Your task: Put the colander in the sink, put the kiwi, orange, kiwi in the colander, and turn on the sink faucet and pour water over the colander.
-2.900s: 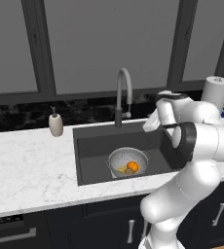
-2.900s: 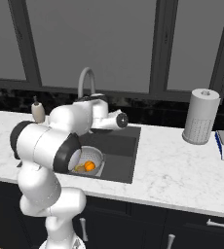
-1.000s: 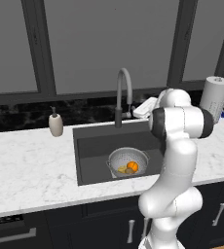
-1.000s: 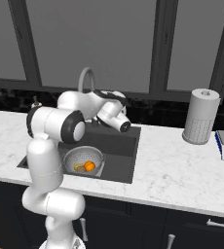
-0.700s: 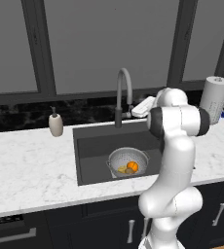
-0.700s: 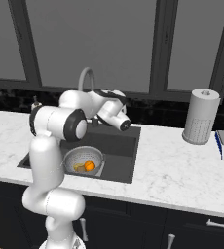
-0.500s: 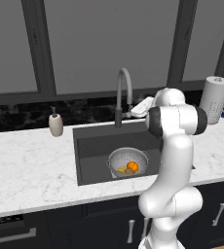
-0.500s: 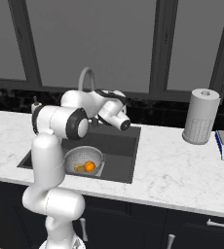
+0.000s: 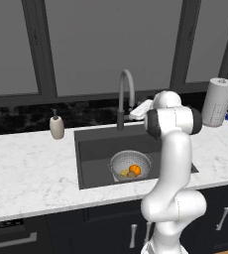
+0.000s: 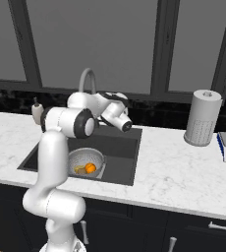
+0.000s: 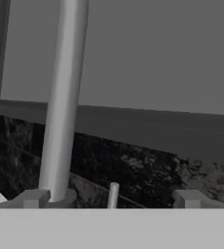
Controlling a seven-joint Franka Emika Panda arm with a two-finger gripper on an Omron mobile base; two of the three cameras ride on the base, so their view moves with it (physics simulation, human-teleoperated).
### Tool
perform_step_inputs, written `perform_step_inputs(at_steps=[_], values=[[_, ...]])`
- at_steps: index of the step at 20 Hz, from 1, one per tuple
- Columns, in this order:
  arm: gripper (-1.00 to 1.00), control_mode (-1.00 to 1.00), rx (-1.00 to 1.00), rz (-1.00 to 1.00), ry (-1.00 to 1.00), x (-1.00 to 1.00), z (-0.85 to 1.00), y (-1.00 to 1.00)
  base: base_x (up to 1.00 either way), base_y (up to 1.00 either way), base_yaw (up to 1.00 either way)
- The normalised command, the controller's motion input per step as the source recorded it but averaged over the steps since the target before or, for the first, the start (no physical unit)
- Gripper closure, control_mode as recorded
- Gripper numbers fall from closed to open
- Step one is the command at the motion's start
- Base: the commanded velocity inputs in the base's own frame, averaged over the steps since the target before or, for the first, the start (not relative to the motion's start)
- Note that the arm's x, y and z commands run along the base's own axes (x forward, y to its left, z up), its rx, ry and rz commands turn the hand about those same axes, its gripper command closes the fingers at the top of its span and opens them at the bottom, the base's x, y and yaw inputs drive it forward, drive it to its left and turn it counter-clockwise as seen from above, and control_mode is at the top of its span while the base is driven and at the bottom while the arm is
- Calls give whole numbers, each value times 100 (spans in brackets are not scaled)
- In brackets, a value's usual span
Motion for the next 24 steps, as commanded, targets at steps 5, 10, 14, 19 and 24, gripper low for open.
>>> perform_step_inputs(at_steps=[5,10,14,19,24], values=[[-100,-100,0,0,0,39,-7,0,0,0,0],[-100,-100,0,0,0,34,0,1,0,0,0],[-100,-100,0,0,0,23,-3,5,0,0,0],[-100,-100,1,0,0,13,-20,5,0,0,0],[-100,-100,3,0,0,11,-23,5,0,0,0]])
